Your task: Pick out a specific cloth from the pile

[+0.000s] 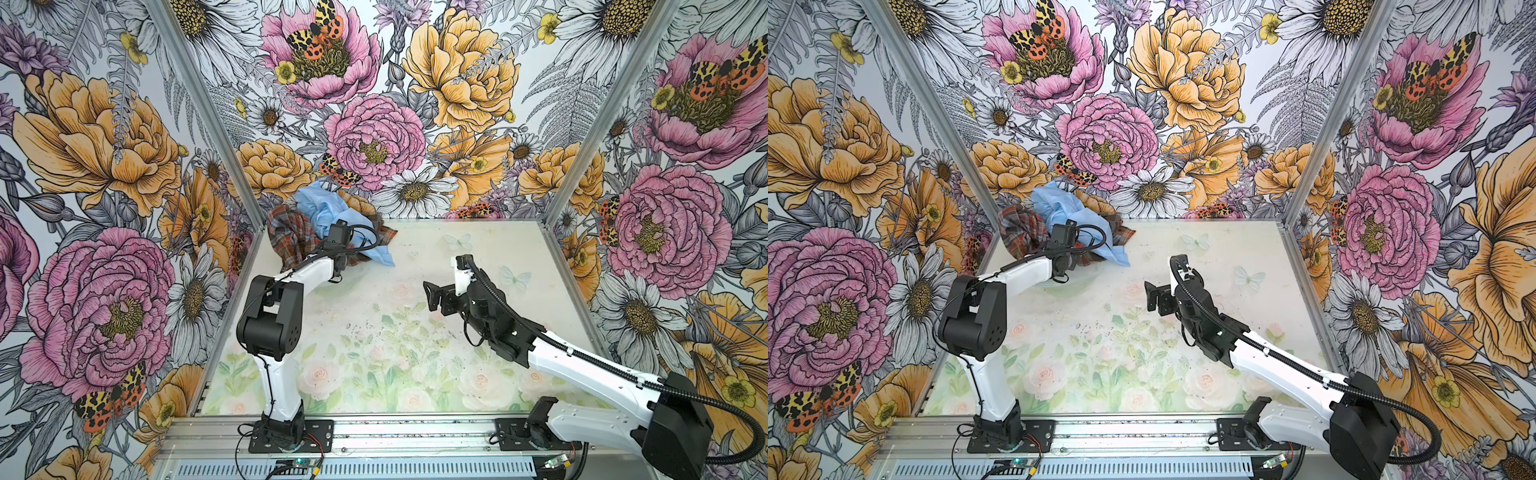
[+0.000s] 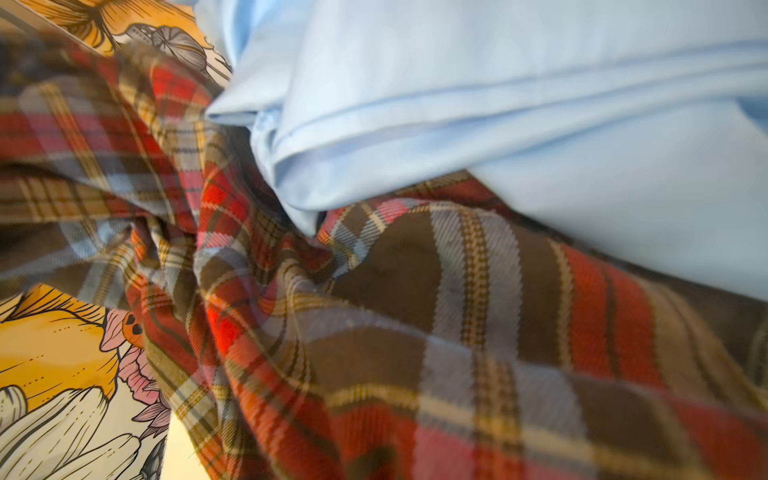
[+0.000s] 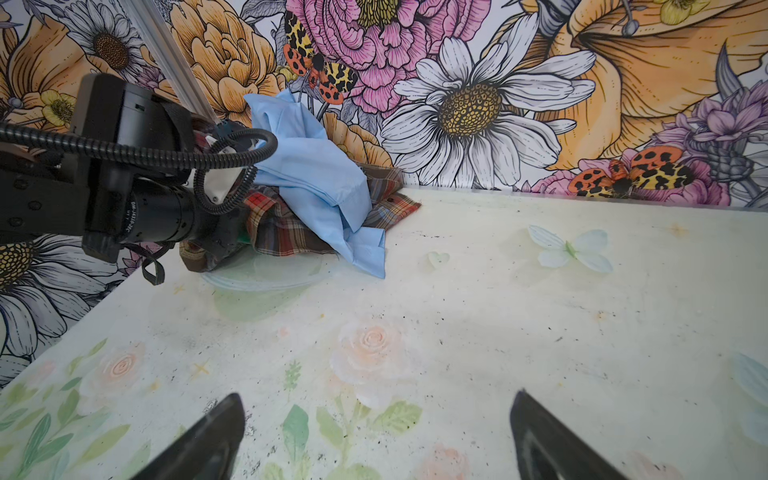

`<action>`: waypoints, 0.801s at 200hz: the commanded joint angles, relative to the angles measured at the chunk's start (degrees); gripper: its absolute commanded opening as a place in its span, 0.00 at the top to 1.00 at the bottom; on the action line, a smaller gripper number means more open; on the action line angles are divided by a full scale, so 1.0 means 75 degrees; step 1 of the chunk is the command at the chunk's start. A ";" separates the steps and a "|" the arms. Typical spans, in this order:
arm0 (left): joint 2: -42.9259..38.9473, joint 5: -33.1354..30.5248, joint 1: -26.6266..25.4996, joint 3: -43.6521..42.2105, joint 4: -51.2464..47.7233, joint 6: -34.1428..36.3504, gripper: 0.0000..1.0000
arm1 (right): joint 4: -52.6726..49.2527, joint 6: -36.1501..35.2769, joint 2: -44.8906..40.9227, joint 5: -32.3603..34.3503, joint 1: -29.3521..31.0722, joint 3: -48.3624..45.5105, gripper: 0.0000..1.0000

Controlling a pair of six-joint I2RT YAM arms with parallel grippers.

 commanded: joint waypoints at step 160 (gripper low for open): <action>0.0368 0.1786 0.0289 0.0490 -0.0740 -0.1087 0.67 | -0.0106 0.0081 -0.0402 0.0148 0.0041 -0.0191 0.00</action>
